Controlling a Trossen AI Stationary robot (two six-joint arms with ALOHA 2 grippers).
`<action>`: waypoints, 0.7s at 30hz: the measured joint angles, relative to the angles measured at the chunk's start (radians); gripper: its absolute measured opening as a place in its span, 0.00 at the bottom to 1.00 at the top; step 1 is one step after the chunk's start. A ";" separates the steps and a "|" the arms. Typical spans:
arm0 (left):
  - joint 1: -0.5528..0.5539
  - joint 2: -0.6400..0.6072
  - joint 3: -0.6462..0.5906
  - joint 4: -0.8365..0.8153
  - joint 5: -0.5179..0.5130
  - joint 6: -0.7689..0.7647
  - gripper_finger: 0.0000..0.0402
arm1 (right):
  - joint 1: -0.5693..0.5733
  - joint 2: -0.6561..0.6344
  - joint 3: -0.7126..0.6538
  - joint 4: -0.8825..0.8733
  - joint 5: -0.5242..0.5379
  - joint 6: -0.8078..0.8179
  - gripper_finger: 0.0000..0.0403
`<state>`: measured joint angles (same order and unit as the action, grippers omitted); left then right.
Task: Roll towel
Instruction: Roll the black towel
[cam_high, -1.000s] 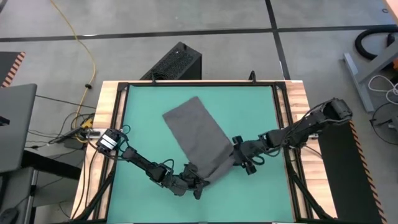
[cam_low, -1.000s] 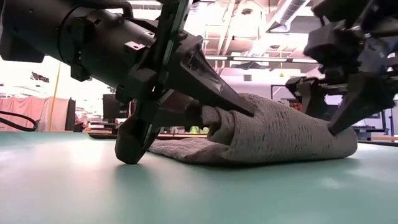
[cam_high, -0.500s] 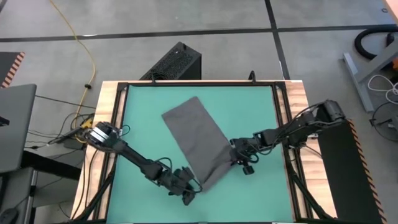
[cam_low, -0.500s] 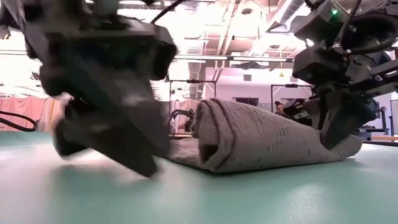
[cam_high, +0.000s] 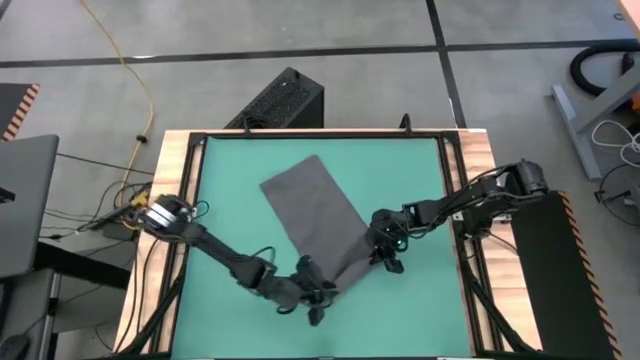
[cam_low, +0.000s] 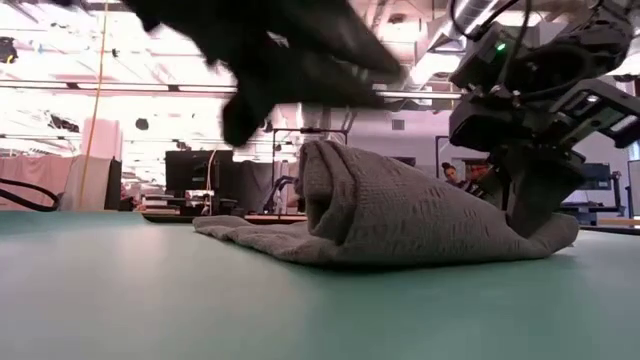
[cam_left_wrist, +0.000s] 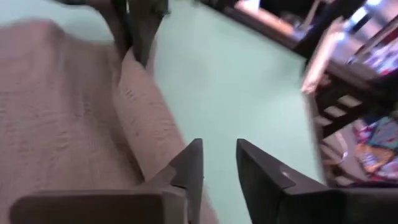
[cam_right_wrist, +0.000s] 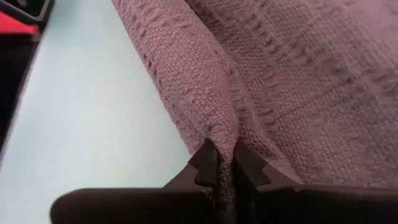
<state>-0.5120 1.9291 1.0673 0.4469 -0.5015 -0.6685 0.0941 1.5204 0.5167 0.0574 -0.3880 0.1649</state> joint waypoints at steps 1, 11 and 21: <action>0.017 0.028 0.019 -0.007 0.013 0.005 0.18 | -0.007 0.000 0.003 -0.002 -0.017 0.005 0.10; 0.107 0.105 0.167 -0.262 0.185 0.060 0.01 | -0.047 0.000 0.007 -0.038 -0.068 0.059 0.10; 0.117 0.145 0.156 -0.348 0.177 0.002 0.00 | -0.057 -0.007 0.021 -0.069 -0.096 0.216 0.21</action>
<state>-0.3948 2.0744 1.2232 0.0989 -0.3241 -0.6666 0.0376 1.5138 0.5381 -0.0119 -0.4840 0.3810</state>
